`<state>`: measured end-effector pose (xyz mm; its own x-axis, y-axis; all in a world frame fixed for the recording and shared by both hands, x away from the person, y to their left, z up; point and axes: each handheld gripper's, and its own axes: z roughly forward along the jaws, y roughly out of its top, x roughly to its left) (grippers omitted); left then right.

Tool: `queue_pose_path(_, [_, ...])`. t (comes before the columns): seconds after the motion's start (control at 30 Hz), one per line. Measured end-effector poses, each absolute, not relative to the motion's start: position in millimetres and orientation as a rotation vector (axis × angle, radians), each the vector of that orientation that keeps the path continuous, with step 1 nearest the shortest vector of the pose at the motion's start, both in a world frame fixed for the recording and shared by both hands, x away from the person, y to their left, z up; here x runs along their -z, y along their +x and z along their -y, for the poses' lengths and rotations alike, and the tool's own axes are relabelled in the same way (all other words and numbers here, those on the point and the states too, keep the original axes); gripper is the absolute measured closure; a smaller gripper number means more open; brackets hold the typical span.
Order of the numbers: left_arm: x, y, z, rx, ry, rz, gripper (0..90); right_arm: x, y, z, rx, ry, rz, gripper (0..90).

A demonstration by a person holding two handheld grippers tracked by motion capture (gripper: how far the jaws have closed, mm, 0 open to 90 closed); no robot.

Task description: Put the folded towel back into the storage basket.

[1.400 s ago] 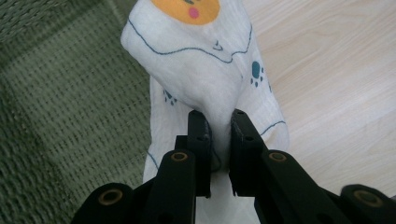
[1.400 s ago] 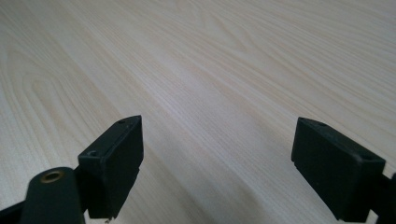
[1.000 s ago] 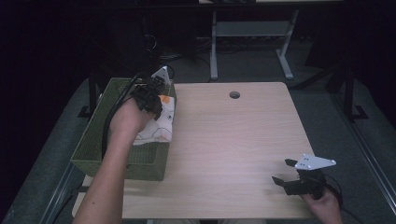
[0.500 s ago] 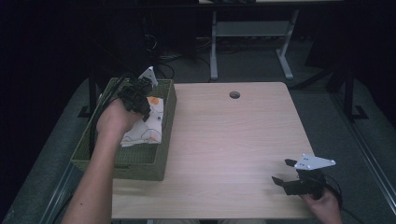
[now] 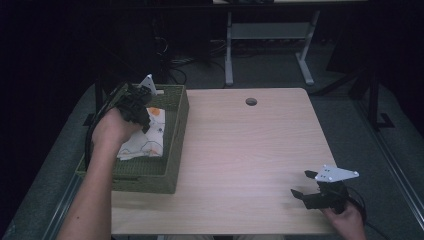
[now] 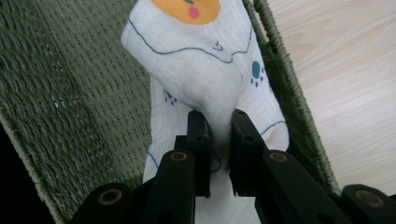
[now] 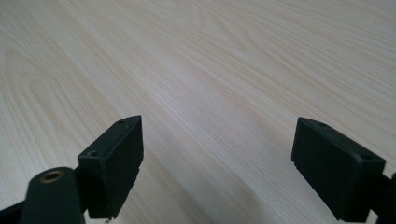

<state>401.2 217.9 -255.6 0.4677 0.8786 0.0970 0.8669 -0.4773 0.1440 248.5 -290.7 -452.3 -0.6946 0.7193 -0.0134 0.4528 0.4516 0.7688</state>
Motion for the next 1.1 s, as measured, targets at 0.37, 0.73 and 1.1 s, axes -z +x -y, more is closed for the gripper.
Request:
queue_pose_path(0.37, [272,404,-231,-0.22,2.626,-1.588,80.6,453,249,290,-1.099,1.003,-2.369,16.5])
queue_pose_path(0.73, [288,408,-242,-0.186,2.623,-1.605,80.7,454,250,290,-1.094,1.0,-2.371,16.5])
queue_pose_path(1.1, [298,412,-247,-0.172,2.628,-1.585,80.7,454,250,289,-1.092,1.008,-2.371,16.4])
